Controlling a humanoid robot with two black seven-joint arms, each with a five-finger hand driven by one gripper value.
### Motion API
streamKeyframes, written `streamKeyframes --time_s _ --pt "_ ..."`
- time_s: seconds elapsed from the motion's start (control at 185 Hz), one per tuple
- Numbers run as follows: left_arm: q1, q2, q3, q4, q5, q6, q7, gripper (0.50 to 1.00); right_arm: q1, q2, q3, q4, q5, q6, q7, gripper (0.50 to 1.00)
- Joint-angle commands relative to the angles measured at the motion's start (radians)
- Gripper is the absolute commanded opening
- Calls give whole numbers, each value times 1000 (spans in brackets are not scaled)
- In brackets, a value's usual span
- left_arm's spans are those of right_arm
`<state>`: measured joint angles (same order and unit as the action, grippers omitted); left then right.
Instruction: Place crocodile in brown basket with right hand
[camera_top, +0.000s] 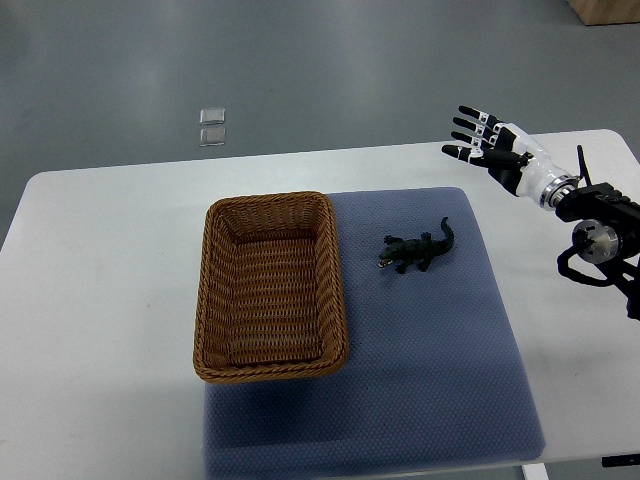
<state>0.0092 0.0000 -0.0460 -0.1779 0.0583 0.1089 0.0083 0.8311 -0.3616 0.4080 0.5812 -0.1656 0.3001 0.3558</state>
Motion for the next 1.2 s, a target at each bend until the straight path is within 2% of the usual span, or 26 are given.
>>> streamKeyframes --time_s 0.0,0.254,0.432,0.821,1.005,1.194 --pt "0 0 0 0 0 0 -1 1000 2 -11 0 2 -38 34 2 926" --pt "0 0 0 0 0 0 -1 1000 9 -14 -1 9 -195 44 22 926" --pt "0 0 0 0 0 0 1 1000 46 -36 -8 23 -410 50 48 926" --pt "0 0 -2 0 0 0 1 1000 95 -89 -18 183 -891 50 66 926" --pt "0 0 -2 0 0 0 1 1000 121 -91 -23 198 -1129 48 98 926" --pt "0 0 -2 0 0 0 1 1000 166 -108 -101 227 -1232 45 110 926"
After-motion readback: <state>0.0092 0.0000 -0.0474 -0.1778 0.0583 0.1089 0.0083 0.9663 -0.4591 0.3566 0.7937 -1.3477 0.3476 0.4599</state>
